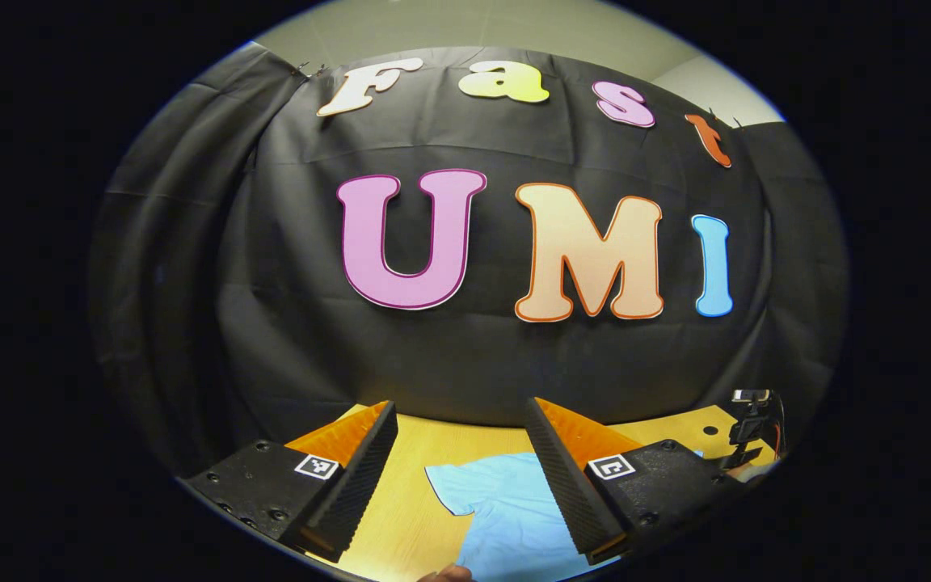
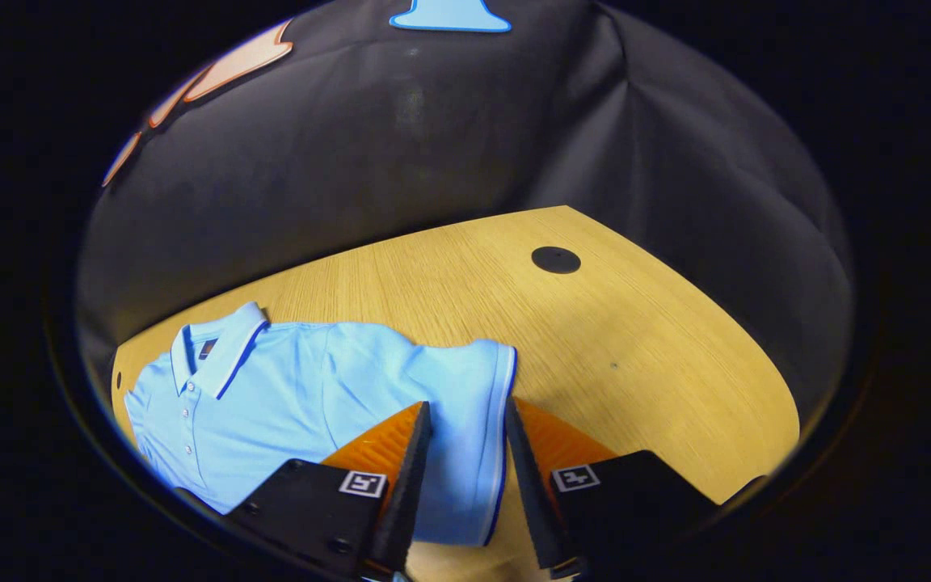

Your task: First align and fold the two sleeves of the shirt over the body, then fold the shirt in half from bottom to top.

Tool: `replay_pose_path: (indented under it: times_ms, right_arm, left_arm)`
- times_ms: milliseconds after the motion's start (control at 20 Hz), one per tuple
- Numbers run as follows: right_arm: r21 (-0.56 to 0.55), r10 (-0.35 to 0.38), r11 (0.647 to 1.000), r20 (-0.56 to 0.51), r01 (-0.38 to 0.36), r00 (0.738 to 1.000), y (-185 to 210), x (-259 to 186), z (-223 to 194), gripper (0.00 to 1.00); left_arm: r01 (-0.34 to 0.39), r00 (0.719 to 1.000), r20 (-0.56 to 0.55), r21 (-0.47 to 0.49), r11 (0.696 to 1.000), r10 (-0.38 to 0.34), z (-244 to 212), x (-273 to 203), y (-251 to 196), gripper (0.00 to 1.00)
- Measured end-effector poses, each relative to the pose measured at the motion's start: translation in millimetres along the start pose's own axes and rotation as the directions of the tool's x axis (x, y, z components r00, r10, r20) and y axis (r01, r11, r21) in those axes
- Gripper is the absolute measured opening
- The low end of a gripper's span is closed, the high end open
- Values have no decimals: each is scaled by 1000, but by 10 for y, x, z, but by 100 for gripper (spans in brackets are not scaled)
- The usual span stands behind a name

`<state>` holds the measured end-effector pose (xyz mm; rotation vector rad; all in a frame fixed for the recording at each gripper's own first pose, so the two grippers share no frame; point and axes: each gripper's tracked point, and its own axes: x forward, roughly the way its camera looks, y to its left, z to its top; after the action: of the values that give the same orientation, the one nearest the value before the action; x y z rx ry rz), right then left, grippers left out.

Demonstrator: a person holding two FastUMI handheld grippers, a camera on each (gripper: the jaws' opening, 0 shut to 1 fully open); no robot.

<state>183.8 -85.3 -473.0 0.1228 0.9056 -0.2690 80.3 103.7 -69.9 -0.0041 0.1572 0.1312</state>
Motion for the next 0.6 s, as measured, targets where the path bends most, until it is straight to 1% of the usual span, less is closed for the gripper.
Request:
replay_pose_path:
  times_ms: [50,100,150,200,300,350,400,450,500,600]
  right_arm:
    - [-3,6,1000,9,-6,1000,42,-44,18,40]
    - [-6,0,1000,9,0,1000,68,-60,23,21]
    - [-1,2,1000,15,-2,1000,94,-49,28,8]
    - [6,11,1000,7,-11,1000,122,-79,27,3]
    - [28,39,999,3,-39,999,218,-137,45,2]
    - [35,52,998,14,-53,999,284,-164,83,0]
    - [45,67,997,31,-68,997,346,-206,145,3]
    - [59,85,994,41,-87,996,404,-268,195,0]
    - [76,104,991,48,-107,993,490,-326,241,2]
    - [95,137,985,63,-142,989,669,-422,300,2]
  left_arm:
    - [-2,1000,-3,-2,1000,2,1,1,13,94]
    - [-2,1000,-6,-4,1000,2,-12,-17,13,96]
    - [-2,1000,-8,-5,1000,2,-20,-12,9,97]
    - [-2,1000,-9,-5,1000,2,-17,-12,10,96]
    - [-5,1000,-3,-2,1000,5,-1,-13,28,96]
    - [-8,1000,0,-1,1000,8,17,-7,41,96]
    - [-9,1000,0,-1,1000,9,7,-13,47,96]
    - [-9,1000,-3,-4,1000,9,0,-8,53,94]
    - [-9,1000,-7,-10,1000,9,-20,-9,64,96]
    - [-5,1000,-16,-22,1000,5,-58,-11,46,96]
